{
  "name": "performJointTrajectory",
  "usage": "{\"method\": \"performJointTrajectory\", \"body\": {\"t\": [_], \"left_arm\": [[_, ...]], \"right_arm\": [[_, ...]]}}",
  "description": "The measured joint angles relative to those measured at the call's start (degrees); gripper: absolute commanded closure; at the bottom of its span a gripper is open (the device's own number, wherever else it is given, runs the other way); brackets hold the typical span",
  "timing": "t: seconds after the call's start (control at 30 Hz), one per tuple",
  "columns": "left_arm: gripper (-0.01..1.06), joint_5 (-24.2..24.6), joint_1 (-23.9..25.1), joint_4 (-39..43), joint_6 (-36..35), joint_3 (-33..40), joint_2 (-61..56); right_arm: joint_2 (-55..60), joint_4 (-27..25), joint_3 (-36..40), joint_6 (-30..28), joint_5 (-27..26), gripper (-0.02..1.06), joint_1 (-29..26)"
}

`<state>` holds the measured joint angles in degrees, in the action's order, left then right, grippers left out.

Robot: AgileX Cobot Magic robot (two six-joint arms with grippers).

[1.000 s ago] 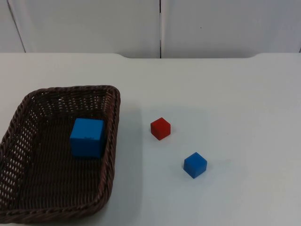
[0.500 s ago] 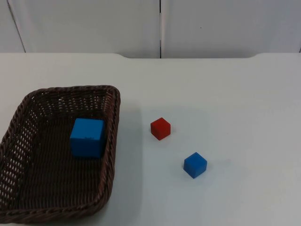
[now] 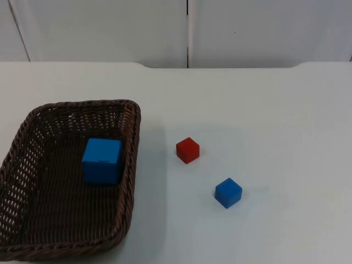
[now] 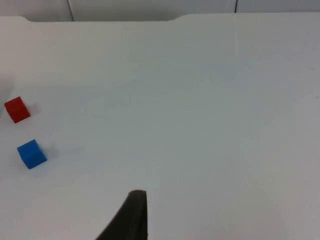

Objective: Pick up the basket with the left hand and place the largest block into the basket with the right hand.

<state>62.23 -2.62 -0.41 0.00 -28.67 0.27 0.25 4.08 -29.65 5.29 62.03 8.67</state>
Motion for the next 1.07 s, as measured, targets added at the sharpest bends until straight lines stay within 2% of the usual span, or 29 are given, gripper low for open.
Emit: {"method": "performJointTrajectory", "body": {"t": [0.3,1.07], "left_arm": [[0.00,0.0,0.0,0.0,0.0,0.0,0.0],[0.00,0.0,0.1,0.0,0.0,0.0,0.0]], "right_arm": [[0.0,0.0,0.0,0.0,0.0,-0.01,-3.8],[0.0,0.0,0.0,0.0,0.0,-0.01,-6.0]]}}
